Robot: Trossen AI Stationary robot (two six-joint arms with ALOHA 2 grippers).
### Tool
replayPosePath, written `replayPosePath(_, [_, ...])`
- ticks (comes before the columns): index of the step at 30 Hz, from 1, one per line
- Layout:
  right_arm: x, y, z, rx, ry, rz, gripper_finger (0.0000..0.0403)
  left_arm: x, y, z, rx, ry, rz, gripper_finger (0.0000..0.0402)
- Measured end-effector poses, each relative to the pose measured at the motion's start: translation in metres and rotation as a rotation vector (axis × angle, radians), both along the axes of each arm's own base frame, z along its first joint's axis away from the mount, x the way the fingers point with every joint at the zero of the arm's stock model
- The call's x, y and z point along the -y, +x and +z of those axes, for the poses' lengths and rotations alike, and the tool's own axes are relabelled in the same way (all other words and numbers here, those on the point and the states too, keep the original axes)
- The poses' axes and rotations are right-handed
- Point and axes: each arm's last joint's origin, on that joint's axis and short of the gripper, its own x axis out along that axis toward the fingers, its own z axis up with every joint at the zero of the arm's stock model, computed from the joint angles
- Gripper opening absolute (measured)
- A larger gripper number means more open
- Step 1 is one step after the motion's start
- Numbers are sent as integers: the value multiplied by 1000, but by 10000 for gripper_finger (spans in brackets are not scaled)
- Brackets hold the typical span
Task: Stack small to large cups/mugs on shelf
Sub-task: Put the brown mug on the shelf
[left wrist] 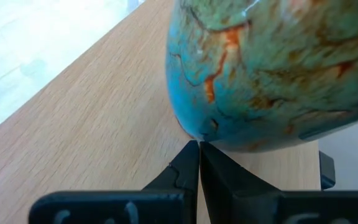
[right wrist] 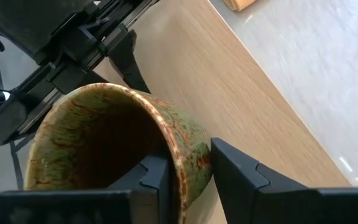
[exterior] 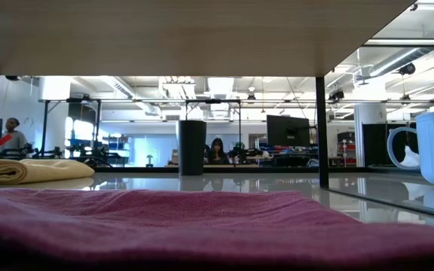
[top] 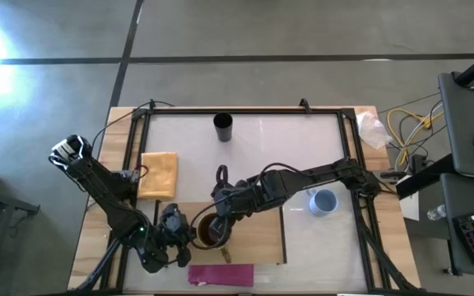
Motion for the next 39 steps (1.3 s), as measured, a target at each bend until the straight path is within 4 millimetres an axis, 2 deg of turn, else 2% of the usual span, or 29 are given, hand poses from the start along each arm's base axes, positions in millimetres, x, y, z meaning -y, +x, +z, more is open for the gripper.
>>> replayPosePath(15, [-1, 2, 2, 24, 12, 25, 107, 0, 0, -16, 30, -46, -5, 0])
replayPosePath(39, [0, 0, 5, 31, -9, 54, 109, 0, 0, -17, 23, -49, -14, 0])
